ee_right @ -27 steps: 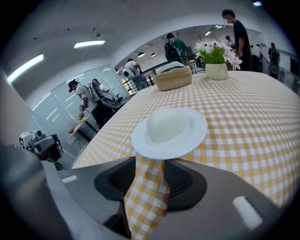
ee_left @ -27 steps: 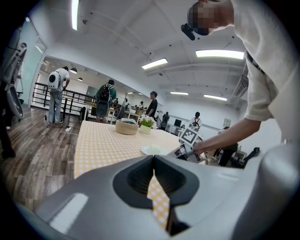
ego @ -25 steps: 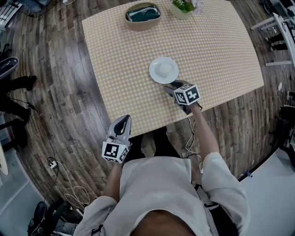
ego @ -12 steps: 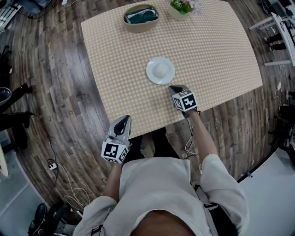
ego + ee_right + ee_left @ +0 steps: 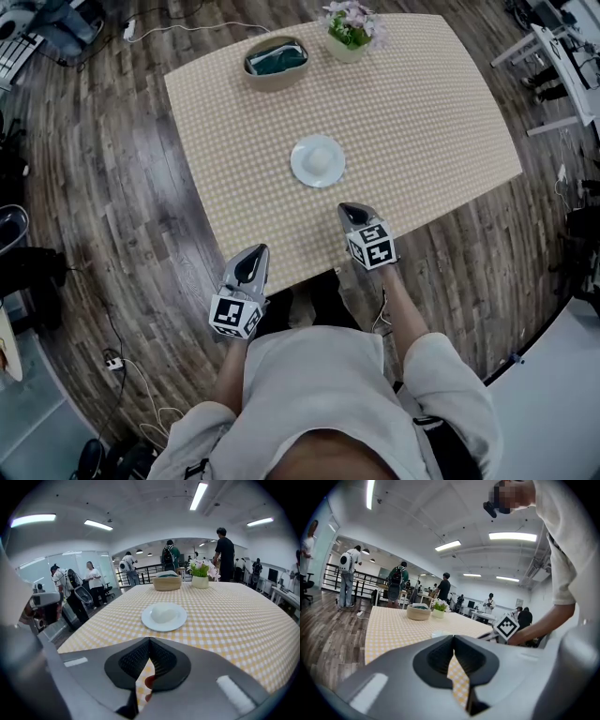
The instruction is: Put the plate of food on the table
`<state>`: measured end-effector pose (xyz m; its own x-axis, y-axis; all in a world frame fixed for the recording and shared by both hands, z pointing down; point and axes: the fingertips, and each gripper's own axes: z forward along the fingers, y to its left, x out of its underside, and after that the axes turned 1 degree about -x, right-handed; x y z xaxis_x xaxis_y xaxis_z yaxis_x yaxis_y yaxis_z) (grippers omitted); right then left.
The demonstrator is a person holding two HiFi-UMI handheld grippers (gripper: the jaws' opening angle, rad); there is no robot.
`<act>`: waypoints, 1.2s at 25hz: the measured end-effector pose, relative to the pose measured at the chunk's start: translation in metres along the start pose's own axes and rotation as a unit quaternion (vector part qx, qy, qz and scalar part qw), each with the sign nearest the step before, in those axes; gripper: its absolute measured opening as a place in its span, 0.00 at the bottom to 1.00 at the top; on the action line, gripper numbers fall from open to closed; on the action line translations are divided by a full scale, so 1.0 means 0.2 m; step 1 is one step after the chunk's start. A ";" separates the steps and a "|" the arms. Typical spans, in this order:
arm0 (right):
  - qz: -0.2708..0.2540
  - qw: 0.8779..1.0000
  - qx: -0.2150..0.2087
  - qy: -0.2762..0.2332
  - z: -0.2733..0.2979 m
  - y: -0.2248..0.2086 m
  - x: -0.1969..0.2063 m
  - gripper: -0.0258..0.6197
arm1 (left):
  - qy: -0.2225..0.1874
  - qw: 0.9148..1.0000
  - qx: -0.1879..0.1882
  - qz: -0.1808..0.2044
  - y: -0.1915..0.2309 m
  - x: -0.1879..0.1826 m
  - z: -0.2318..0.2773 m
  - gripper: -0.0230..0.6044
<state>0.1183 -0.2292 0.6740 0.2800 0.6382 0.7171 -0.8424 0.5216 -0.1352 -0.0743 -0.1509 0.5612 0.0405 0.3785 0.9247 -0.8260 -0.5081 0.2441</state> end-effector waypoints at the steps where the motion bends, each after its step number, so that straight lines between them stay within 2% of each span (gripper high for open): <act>1: 0.002 1.000 0.000 -0.009 -0.04 0.03 -0.01 0.04 | -0.001 1.000 0.007 0.003 -0.01 -0.02 0.00 0.05; 5: 0.009 0.998 0.020 -0.063 -0.22 0.17 -0.13 0.04 | -0.014 0.999 0.043 0.021 -0.04 -0.11 0.01 0.05; 9: 0.015 0.991 0.064 -0.113 -0.34 0.28 -0.24 0.04 | -0.020 0.995 0.089 0.042 -0.04 -0.16 0.02 0.05; 16: 0.022 0.987 0.105 -0.122 -0.52 0.55 -0.15 0.04 | 0.000 0.986 0.155 0.065 -0.12 -0.16 -0.08 0.05; 22: 0.029 0.984 0.096 -0.145 -0.63 0.77 -0.13 0.04 | -0.010 0.982 0.169 0.090 -0.22 -0.23 -0.16 0.05; 30: 0.016 0.979 0.084 -0.187 -0.86 0.86 -0.06 0.04 | -0.030 0.981 0.161 0.107 -0.50 -0.21 -0.31 0.05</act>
<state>0.0494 -0.0491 0.5242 0.0912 0.3847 0.9185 -0.9203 0.3849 -0.0698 -0.0287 -0.0683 0.4805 -0.0734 0.1957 0.9779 -0.6000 -0.7919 0.1135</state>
